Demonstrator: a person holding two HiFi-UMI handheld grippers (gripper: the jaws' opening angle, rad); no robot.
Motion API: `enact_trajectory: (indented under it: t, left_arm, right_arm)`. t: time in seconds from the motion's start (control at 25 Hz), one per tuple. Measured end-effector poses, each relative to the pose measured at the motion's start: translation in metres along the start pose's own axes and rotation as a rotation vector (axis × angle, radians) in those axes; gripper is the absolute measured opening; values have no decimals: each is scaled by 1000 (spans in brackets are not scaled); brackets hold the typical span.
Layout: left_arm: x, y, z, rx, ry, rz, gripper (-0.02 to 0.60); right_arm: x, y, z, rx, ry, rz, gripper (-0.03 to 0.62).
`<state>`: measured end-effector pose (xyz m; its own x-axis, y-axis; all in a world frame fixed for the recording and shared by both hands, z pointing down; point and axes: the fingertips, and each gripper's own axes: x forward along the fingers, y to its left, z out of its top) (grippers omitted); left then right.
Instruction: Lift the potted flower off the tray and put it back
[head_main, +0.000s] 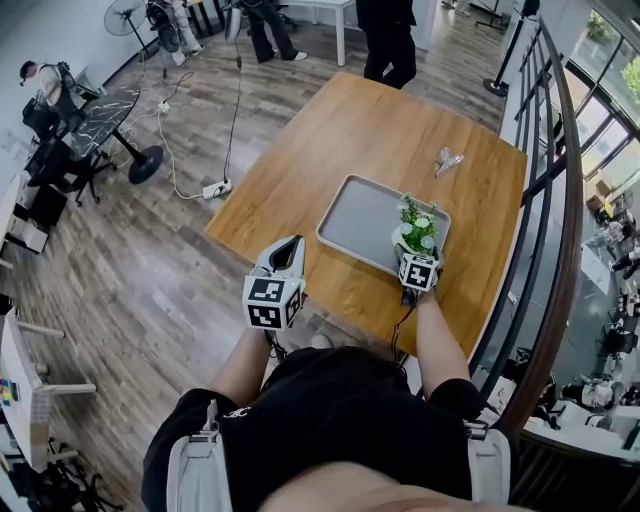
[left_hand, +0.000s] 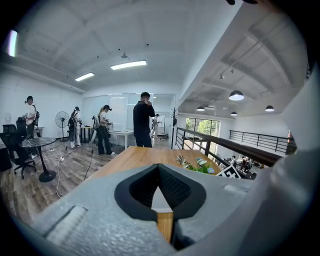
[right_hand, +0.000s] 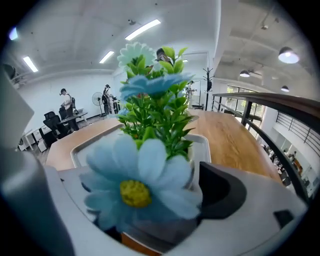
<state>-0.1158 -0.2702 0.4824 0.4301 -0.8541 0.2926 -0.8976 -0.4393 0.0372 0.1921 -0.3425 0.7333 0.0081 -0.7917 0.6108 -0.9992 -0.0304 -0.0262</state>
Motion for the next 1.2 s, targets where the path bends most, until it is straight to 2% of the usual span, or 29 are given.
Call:
enact_trajectory:
  t: [0.28,0.6,0.64,0.72,0.84,0.88,1.08,1.2]
  left_arm:
    - [23,-20,3,-13,-6,-71,12]
    - [58,-71,13,5,-13,-212,12]
    - [61,-77,14,8,-15,-226,12]
    - [67,-90,17,13,-18,-252,12]
    - [75,-106,20,20,-21,-285,12]
    - [76,-110,22,22,-23,-294,12]
    - [83,-129,28,34,-33,-322,12]
    - [84,-137,31,41,-40,-333,12]
  right_arm:
    - [-47,-4,32,-2,-129,16,474]
    - [-141,-15,124,14,-441,37,465]
    - [-155,-18,134,10,-479,25,416]
    - [-183,-29,150,19,-543,-11,233]
    - [-217,-47,165,80,-607,-57,29]
    - [-226,-52,169,92,-623,-75,-5]
    - [-256,-70,171,81,-651,-162,-6]
    - [-264,-77,167,89,-642,-177,-6]
